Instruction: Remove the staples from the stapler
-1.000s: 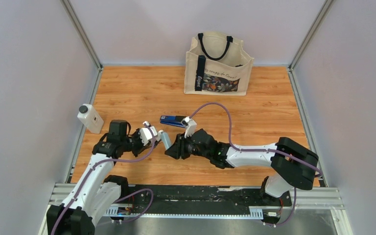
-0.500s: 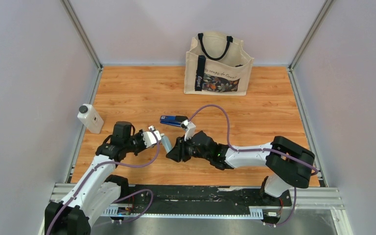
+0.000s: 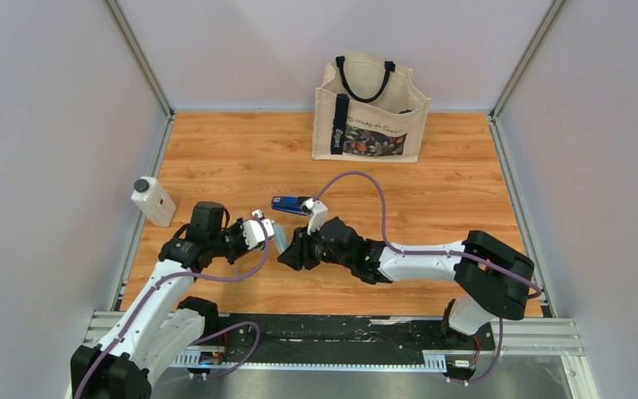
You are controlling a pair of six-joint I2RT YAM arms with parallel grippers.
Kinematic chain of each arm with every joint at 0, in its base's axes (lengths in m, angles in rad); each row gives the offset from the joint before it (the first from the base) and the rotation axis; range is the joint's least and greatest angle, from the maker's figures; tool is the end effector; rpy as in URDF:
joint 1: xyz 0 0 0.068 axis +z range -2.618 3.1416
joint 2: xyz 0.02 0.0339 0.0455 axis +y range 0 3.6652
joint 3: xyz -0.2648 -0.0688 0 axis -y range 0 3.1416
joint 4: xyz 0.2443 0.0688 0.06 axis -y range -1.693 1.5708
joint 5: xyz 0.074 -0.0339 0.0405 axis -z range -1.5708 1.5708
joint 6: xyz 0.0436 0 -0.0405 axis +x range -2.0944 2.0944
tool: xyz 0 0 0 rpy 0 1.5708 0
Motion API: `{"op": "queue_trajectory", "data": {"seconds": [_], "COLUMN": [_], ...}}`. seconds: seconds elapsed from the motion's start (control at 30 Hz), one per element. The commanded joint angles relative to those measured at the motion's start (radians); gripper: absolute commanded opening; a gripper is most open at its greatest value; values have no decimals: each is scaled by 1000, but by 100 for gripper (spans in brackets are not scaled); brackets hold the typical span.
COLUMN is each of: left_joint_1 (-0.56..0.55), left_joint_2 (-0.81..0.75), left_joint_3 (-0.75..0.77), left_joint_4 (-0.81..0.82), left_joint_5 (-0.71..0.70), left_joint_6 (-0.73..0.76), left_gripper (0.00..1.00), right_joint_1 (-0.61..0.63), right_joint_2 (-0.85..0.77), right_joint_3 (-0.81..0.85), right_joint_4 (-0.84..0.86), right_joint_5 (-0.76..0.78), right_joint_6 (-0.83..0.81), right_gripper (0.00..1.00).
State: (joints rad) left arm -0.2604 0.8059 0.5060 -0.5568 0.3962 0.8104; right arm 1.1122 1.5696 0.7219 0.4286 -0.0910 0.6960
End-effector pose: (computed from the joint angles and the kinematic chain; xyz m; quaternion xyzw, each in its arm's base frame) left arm 0.1528 -0.0581 0.2034 0.5278 0.7550 -0.0844 0.3799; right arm 0.1441 0.3009 0.1871 -0.1973 0.8147 0.4511 0.3064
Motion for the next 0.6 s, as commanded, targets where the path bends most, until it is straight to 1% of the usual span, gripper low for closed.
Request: {"op": "queue_trajectory", "data": {"seconds": [0.0, 0.03, 0.07, 0.13, 0.23, 0.27, 0.3, 0.37, 0.4, 0.43, 0.47, 0.5, 0.53, 0.57], "left_joint_1": [-34, -37, -39, -37, -37, -37, -37, -37, -37, -34, -27, -11, 24, 42], "left_joint_2": [-28, -33, -46, -57, -74, -89, -93, -103, -102, -100, -96, -91, -85, -64], "left_joint_3": [121, 140, 147, 173, 218, 227, 238, 291, 313, 353, 370, 387, 414, 428], "left_joint_4": [-191, -210, -224, -244, -253, -215, -197, -172, -175, -178, -190, -199, -206, -224], "left_joint_5": [255, 277, 294, 313, 296, 270, 185, 97, 17, -14, -31, -20, -7, 19], "left_joint_6": [-77, -86, -102, -125, -178, -247, -290, -390, -411, -431, -468, -484, -506, -548], "left_gripper": [39, 47, 50, 53, 56, 56, 56, 59, 60, 62, 65, 67, 71, 72], "right_joint_1": [5, 5, 5, 5, 5, 5, 5, 5, 5, 5, 5, 6, 8, 11], "right_joint_2": [-31, -34, -37, -34, -19, -14, -10, 9, 20, 47, 67, 88, 136, 159], "right_joint_3": [150, 177, 195, 244, 286, 293, 298, 301, 303, 312, 339, 364, 387, 434], "right_joint_4": [-152, -184, -235, -278, -346, -370, -378, -387, -390, -398, -422, -424, -467, -497], "right_joint_5": [89, 137, 146, 168, 180, 181, 183, 181, 178, 174, 171, 169, 168, 169], "right_joint_6": [-82, -98, -110, -145, -174, -177, -181, -187, -191, -202, -208, -216, -231, -237], "right_gripper": [0, 0, 0, 0, 0, 0, 0, 0, 0, 0, 0, 0, 0, 0]}}
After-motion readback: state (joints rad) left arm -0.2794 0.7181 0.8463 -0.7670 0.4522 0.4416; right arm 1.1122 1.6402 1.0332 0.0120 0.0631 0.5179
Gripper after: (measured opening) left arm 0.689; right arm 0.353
